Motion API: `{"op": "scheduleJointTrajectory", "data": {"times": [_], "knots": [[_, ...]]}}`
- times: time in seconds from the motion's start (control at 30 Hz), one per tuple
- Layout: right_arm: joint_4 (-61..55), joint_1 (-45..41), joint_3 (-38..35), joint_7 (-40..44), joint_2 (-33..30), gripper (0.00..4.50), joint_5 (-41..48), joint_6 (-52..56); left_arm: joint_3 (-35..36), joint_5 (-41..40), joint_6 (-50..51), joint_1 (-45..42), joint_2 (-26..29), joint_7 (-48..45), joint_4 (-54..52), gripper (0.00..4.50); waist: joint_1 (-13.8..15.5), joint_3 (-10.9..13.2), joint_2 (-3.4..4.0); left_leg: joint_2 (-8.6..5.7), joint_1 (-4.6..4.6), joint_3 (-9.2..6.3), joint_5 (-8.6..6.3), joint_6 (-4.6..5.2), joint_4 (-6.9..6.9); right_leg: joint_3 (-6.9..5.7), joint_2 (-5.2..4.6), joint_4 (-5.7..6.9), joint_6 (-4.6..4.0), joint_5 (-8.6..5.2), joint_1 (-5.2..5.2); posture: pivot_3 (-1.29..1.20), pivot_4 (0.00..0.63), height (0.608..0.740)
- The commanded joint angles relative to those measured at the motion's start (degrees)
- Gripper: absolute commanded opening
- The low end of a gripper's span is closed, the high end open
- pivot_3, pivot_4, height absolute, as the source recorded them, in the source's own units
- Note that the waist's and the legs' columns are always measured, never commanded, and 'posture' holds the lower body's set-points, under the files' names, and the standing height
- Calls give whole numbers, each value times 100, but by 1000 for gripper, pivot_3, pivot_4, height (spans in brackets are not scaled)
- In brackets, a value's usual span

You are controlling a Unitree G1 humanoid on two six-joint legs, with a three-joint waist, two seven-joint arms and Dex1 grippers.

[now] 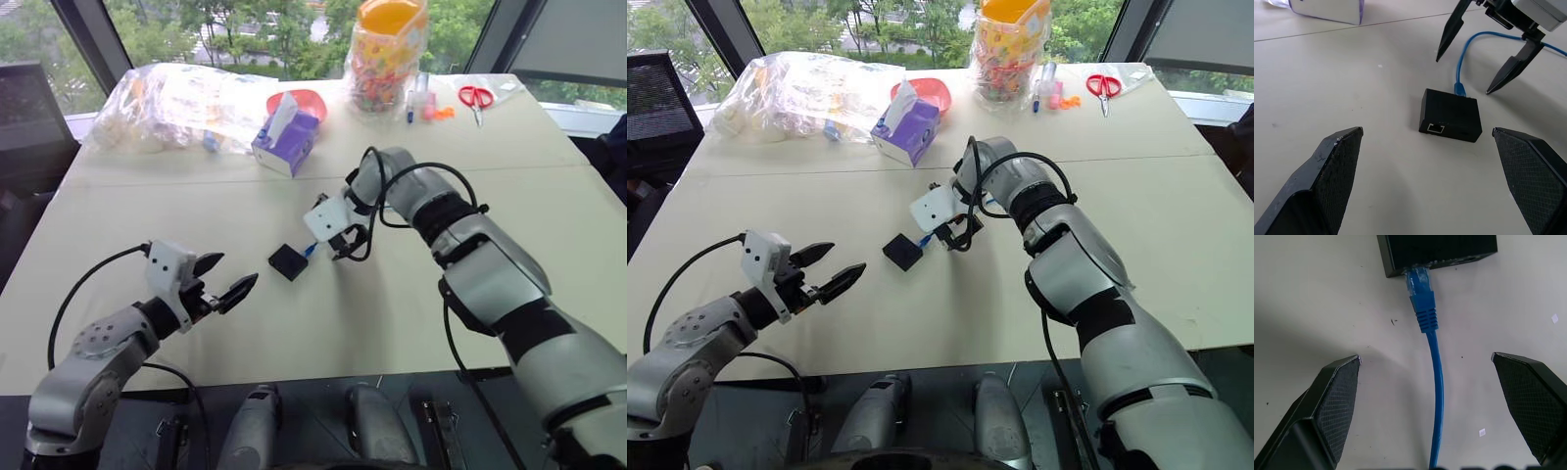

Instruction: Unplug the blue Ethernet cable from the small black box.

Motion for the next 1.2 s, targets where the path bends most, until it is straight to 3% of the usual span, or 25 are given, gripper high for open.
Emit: {"op": "scheduleJointTrajectory", "data": {"times": [0.03, 0.37, 0.47, 0.7, 0.83, 1.0, 1.2], "knots": [[48, -157, -102, 205, 209, 4500, 0, -58, 118, 117, -204, 10, -9, 73, -157, 4441, -2, 0, 0, 0, 4, 0, 0, 0, -1, 0, 0, 7, 0, -1, 0, 0, 150, 726], [437, -371, -36, 87, 626, 4500, -265, 100, 123, 248, -423, 117, -50, 94, -56, 4441, -20, 0, 0, 1, 17, -2, 2, -4, -1, 5, 5, 20, -2, -2, 2, 0, 150, 726], [642, -479, 10, -107, 850, 3708, -455, 295, 83, 302, -467, 142, -91, 112, -66, 4500, -46, 0, 0, 1, 19, -2, 2, -4, -2, 5, 6, 22, -3, -2, 3, 0, 150, 726], [978, -518, 131, -464, 1126, 144, -918, 675, 9, 442, -550, 179, -206, 206, -127, 4500, -138, 0, 0, 1, 45, -4, 3, -5, -2, 9, 7, 32, -5, -4, 20, 0, 150, 726], [970, -483, -34, -373, 1087, 61, -841, 667, 28, 472, -561, 231, -259, 238, -173, 4500, -135, 0, 0, 1, 63, -4, 2, -6, -2, 10, 7, 34, -18, -11, 37, 0, 150, 726], [634, -385, -631, -878, 709, 61, -371, 114, 26, 446, -516, 163, -286, 250, -192, 4500, -115, 1, 0, 1, 62, -5, 3, -6, -1, 11, 6, 32, -19, -11, 38, 0, 150, 726], [-443, 293, -1025, -2812, -69, 61, -353, -1102, 123, -95, -179, -491, -436, 304, -51, 4500, -91, 2, -1, 0, 55, -3, 3, -6, -4, 13, 6, 27, -13, -13, 35, 0, 150, 726]]}}
